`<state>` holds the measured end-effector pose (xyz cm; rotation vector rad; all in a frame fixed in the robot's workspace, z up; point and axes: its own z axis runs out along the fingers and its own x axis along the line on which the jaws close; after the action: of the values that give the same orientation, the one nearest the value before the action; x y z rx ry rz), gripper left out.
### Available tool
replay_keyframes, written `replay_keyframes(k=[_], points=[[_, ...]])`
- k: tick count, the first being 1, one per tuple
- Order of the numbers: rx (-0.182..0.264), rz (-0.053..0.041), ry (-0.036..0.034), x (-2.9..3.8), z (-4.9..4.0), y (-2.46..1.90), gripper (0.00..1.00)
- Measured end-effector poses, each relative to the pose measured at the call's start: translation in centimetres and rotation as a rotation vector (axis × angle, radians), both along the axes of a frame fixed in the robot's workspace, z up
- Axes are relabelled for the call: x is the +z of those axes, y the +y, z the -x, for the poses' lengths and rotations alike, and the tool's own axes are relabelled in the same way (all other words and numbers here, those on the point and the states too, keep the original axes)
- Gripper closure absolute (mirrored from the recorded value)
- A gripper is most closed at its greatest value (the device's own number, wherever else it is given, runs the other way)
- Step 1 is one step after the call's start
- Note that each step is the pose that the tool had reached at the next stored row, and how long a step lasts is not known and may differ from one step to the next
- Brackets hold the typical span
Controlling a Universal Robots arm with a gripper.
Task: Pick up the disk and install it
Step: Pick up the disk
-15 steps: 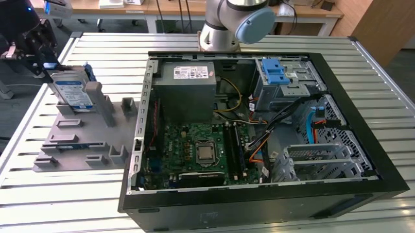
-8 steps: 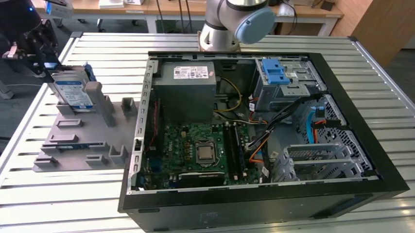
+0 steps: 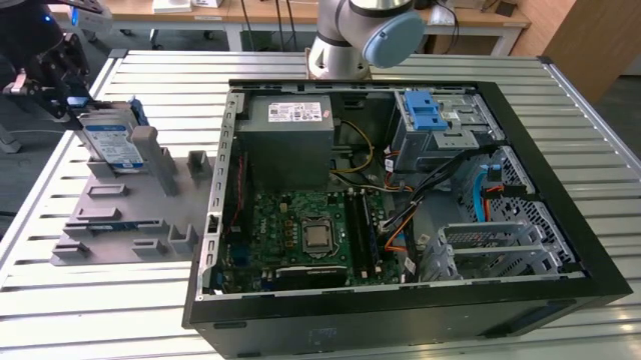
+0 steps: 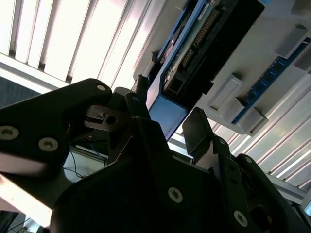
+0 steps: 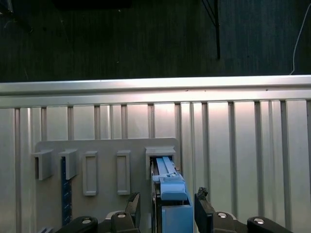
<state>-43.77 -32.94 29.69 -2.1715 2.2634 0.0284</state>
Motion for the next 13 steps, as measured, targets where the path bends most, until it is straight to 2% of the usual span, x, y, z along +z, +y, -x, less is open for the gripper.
replay_keyframes(k=[5,6,13], points=[[0.000,0.0000,0.0001,-0.23,0.04,0.00,0.45],[0.000,0.0000,0.0000,-0.28,0.04,0.00,0.52],[-0.007,0.0001,0.0002,-0.63,0.05,-0.04,0.52]])
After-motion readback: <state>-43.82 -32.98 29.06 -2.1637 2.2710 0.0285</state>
